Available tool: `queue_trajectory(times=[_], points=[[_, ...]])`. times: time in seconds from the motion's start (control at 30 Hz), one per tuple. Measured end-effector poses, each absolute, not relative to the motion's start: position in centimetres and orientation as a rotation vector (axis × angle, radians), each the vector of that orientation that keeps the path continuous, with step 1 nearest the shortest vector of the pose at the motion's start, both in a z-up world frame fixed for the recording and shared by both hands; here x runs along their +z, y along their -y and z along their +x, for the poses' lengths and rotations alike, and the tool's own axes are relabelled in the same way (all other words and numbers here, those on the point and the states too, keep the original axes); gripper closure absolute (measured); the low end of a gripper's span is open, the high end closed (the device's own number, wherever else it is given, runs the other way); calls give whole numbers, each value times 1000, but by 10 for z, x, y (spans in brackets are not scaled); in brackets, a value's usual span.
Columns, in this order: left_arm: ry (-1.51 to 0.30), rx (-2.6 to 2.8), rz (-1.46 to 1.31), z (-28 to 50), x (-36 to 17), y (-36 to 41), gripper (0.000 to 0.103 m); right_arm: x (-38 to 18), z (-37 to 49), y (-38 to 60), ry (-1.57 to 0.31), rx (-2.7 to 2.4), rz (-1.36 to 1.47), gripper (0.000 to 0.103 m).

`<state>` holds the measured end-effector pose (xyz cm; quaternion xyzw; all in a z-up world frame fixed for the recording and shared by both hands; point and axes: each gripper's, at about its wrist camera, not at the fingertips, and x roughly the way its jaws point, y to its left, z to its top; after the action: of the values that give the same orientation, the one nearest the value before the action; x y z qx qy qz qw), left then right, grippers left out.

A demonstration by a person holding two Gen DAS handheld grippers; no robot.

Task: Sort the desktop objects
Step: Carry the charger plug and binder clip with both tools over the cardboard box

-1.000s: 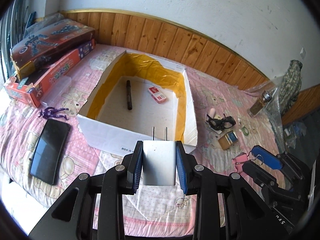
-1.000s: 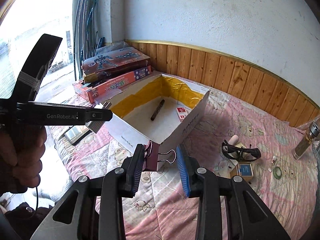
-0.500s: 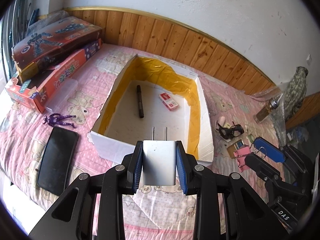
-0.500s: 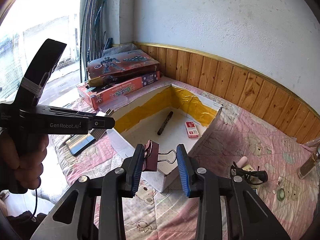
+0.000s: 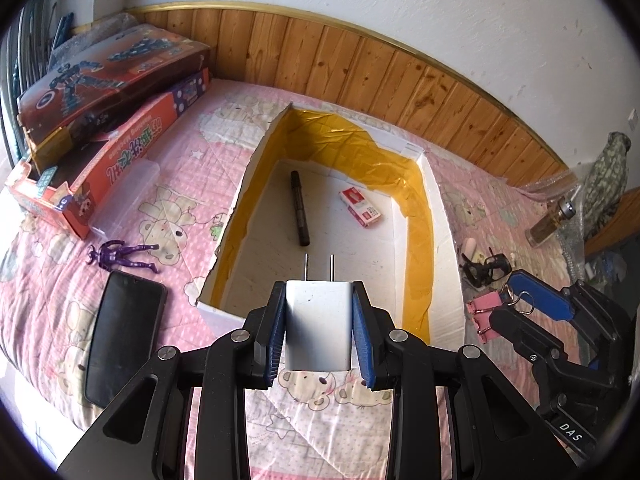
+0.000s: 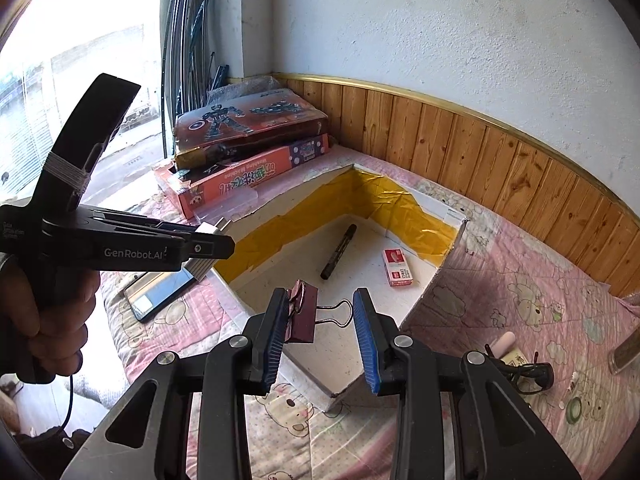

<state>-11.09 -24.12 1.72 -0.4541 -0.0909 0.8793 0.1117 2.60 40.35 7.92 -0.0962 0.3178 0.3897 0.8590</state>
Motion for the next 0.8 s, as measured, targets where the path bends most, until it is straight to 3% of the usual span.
queue_trajectory(times=[0.8], points=[[70, 2497, -1450, -160, -6, 232, 72, 51, 85, -444, -825, 861, -256, 68]])
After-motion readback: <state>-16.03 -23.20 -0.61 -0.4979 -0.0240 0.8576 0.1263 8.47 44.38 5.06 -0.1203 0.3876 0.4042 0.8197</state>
